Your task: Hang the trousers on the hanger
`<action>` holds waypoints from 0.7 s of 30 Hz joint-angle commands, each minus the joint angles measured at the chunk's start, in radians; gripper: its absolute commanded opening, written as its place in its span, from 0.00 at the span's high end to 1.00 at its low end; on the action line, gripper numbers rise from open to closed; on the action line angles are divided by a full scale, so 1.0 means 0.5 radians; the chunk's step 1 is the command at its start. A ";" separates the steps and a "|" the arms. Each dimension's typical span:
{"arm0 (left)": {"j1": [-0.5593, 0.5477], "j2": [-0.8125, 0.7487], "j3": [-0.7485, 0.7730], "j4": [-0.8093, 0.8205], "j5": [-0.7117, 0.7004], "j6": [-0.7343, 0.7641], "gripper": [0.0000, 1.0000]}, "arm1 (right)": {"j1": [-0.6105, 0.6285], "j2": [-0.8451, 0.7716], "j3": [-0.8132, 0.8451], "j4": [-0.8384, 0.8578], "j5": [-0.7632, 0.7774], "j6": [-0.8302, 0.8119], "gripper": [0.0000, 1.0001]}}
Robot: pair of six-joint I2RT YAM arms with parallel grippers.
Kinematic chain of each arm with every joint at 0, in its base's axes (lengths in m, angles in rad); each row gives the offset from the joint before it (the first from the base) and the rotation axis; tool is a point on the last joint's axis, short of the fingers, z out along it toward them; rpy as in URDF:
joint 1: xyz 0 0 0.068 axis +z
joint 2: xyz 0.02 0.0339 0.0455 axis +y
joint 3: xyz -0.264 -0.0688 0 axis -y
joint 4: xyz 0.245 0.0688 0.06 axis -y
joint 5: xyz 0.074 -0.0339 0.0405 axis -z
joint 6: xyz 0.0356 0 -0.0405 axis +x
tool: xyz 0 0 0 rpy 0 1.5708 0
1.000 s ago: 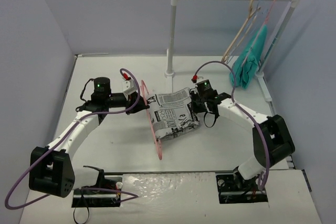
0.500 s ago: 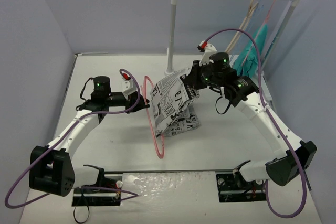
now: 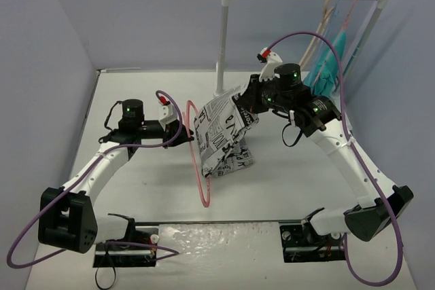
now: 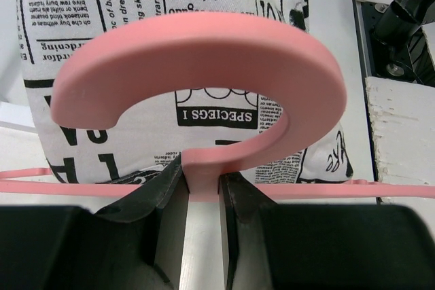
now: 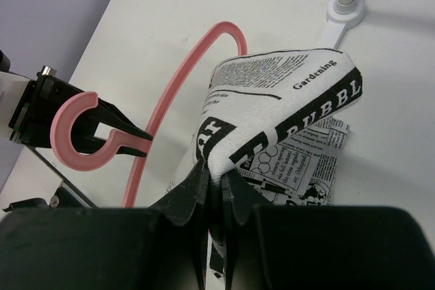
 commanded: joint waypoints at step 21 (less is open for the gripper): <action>0.074 -0.221 0.426 0.034 0.010 -0.179 1.00 | -0.043 0.473 -1.100 0.901 0.572 -0.085 1.00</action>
